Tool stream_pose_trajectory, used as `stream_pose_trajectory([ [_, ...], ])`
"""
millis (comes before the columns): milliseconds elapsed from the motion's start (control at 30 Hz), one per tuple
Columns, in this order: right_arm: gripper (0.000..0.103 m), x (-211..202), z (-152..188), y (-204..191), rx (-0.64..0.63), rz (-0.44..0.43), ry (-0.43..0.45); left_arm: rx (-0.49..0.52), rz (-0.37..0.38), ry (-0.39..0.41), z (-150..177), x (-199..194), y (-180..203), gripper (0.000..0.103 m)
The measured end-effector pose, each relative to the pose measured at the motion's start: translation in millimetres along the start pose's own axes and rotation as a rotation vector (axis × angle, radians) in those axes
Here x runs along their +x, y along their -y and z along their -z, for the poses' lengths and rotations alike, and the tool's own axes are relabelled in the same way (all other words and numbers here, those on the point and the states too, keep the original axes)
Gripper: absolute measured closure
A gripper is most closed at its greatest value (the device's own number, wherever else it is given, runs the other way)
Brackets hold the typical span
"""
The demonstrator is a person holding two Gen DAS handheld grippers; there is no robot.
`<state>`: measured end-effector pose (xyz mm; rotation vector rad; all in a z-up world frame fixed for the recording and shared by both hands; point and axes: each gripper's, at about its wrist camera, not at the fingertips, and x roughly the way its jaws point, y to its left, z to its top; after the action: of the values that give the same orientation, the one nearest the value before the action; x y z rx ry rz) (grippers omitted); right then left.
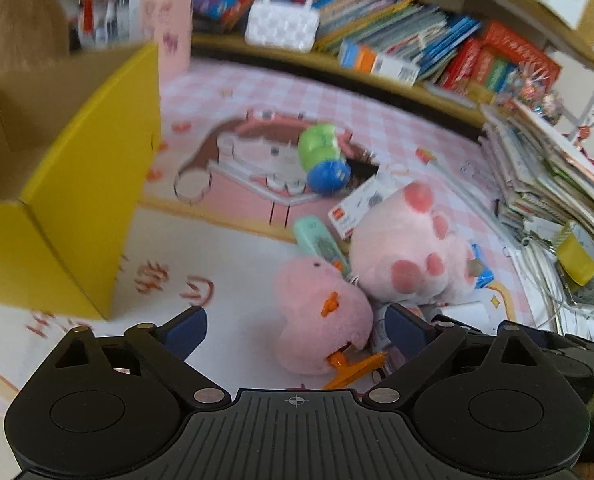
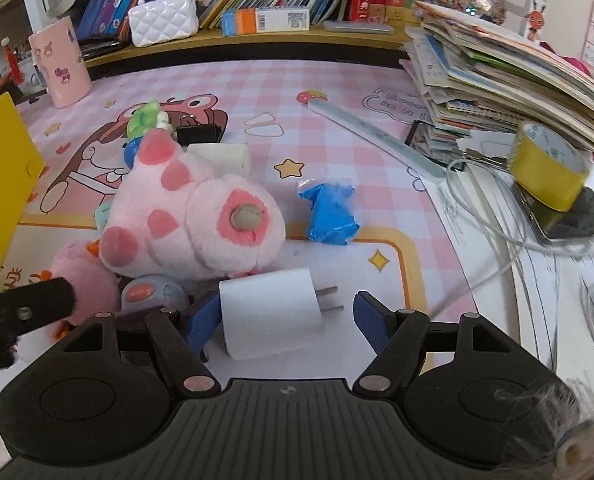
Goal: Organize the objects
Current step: 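Grasp the white charger with the right tool while the left tool grasps the pink plush chick, then carry the charger with the right tool while the left tool carries the chick toward the yellow box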
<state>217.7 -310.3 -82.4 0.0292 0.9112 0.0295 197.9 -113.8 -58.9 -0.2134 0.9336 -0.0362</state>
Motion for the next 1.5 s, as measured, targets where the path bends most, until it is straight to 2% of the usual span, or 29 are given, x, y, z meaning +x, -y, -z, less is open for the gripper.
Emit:
stream_pose_trajectory([
  [100,0.034,8,-1,2,-0.007,-0.013,-0.031,-0.01,-0.002,-0.027,-3,14,2,0.012],
  [200,0.039,10,-2,2,-0.02,-0.024,-0.031,-0.013,-0.005,-0.047,-5,23,4,0.022],
  [233,0.039,11,-3,2,-0.027,-0.026,-0.031,-0.02,0.001,-0.059,-5,26,4,0.034],
  [267,0.039,11,-3,2,-0.029,-0.028,-0.032,-0.026,0.008,-0.07,-4,28,3,0.052],
  [400,0.039,7,-4,4,-0.023,-0.025,-0.016,-0.041,0.022,-0.077,-5,24,1,0.053],
  [733,0.039,-38,-7,9,0.04,0.065,0.152,0.007,0.065,0.044,-2,-20,-3,0.053],
  [933,0.039,-65,13,-6,0.051,0.078,0.168,0.043,0.116,0.078,10,-42,-13,0.053],
  [1200,0.039,-96,40,-52,0.046,0.078,0.166,0.046,0.139,0.097,27,-73,-58,0.053],
  [1500,0.039,-121,74,-140,-0.022,-0.013,0.119,-0.038,0.084,0.111,49,-117,-149,0.053],
])
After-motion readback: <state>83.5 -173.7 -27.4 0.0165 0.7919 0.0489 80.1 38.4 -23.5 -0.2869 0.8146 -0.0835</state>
